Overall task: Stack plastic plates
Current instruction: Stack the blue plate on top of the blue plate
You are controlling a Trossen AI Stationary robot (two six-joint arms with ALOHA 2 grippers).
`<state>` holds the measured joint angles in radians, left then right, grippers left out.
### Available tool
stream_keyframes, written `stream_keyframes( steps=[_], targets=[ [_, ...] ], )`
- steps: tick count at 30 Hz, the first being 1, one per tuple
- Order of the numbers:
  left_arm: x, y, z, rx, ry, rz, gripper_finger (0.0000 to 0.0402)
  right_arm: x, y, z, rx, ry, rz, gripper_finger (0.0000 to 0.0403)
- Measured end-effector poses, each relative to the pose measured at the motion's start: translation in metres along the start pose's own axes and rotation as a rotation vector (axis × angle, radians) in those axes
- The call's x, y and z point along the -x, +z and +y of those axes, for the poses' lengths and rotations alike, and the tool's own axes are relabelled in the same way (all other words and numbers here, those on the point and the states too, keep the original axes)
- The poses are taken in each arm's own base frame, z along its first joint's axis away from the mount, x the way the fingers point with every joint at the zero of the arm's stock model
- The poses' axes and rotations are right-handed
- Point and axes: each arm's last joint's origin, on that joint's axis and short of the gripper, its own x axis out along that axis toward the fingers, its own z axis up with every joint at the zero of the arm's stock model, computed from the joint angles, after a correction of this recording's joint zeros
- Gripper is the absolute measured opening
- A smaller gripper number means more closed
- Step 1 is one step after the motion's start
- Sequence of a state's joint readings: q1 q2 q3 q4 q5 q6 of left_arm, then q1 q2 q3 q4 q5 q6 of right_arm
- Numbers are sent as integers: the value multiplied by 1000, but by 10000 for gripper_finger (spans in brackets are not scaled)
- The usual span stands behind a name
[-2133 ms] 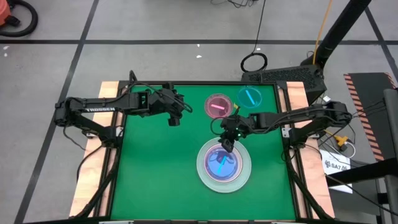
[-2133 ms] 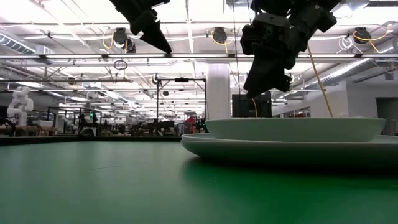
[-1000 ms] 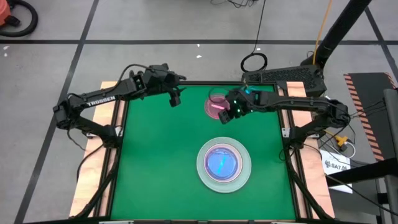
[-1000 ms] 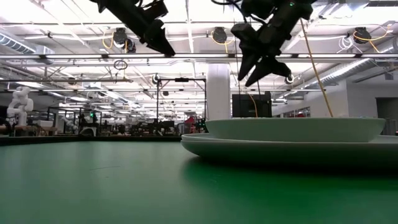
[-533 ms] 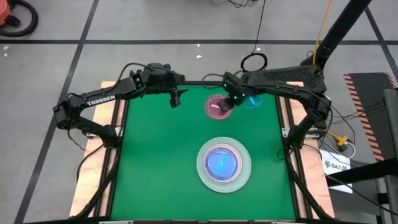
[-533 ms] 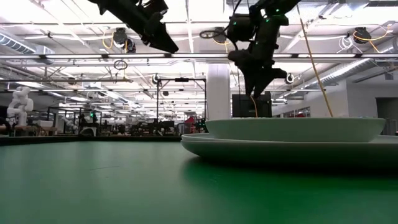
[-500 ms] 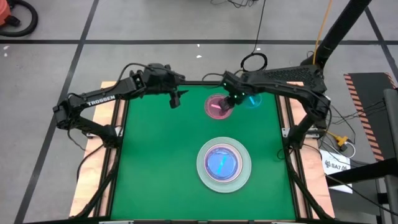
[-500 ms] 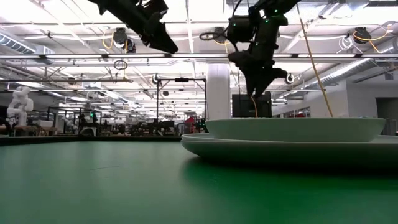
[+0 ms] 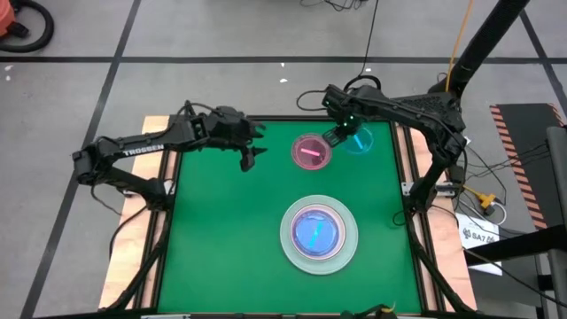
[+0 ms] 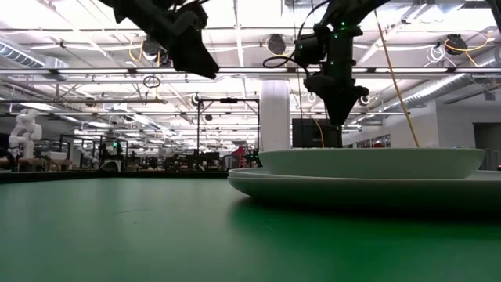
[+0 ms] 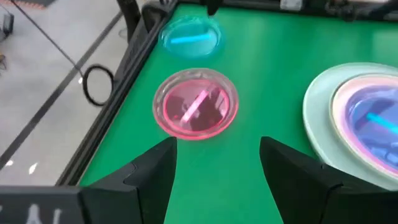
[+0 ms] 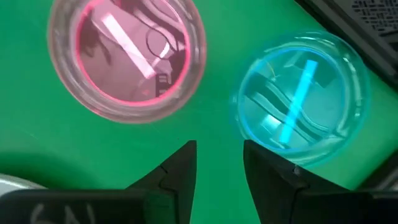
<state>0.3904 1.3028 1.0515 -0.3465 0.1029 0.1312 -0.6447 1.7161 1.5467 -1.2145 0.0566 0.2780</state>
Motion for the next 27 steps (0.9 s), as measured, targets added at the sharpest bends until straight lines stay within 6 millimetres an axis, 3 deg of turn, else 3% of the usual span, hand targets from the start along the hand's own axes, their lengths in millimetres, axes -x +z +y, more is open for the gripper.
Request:
stream_keyframes(
  steps=[3, 8, 11, 16, 20, 27],
  targets=[
    [11, -6, -3, 16, 7, -46, 237, 0, 1, -7, 23, -5, 11, 128],
    [49, 1, -6, 12, 29, -163, 237, -1, 3, -16, 33, -11, 15, 128],
    [61, 3, -10, 0, 27, -190, 237, -4, 7, -18, 22, -27, -28, 128],
    [63, -1, -20, -49, -7, -146, 237, -25, 8, -18, 80, -15, -72, 128],
    [61, -4, -20, -70, -1, -118, 237, -41, 0, -19, 259, -27, -17, 128],
    [61, -4, -19, -112, 42, -109, 237, -50, -17, -22, 406, -30, 133, 128]
  ],
)
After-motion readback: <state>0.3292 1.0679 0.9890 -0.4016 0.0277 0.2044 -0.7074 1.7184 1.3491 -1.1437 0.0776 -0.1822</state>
